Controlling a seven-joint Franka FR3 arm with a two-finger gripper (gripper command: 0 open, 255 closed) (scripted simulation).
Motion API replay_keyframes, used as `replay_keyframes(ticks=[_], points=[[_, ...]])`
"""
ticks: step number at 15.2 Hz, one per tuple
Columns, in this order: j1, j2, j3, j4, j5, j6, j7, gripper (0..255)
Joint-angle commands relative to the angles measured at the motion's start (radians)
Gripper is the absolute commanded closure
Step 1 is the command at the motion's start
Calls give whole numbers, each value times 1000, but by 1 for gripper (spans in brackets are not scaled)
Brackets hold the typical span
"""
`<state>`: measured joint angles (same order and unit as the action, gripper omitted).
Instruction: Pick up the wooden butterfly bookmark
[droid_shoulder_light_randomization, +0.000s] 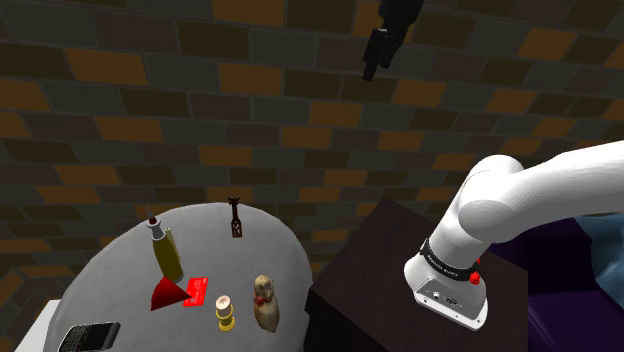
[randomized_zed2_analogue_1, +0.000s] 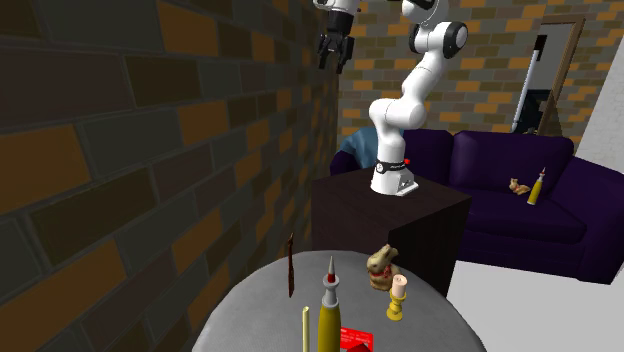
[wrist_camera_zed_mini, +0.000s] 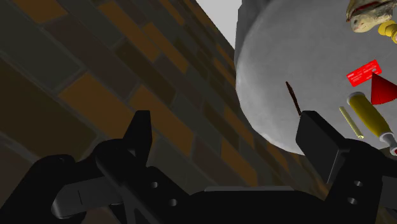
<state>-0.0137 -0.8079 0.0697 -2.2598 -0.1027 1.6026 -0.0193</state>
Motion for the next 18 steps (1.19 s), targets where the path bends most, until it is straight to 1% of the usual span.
replay_keyframes(ticks=[1,6,10,14,18], points=[[0,0,0,0,0,0,0,0],[0,77,77,-70,25,126,115,0],[-4,165,139,-101,35,227,208,0],[-13,275,203,-109,32,326,306,0],[-28,404,266,-93,10,417,410,0]])
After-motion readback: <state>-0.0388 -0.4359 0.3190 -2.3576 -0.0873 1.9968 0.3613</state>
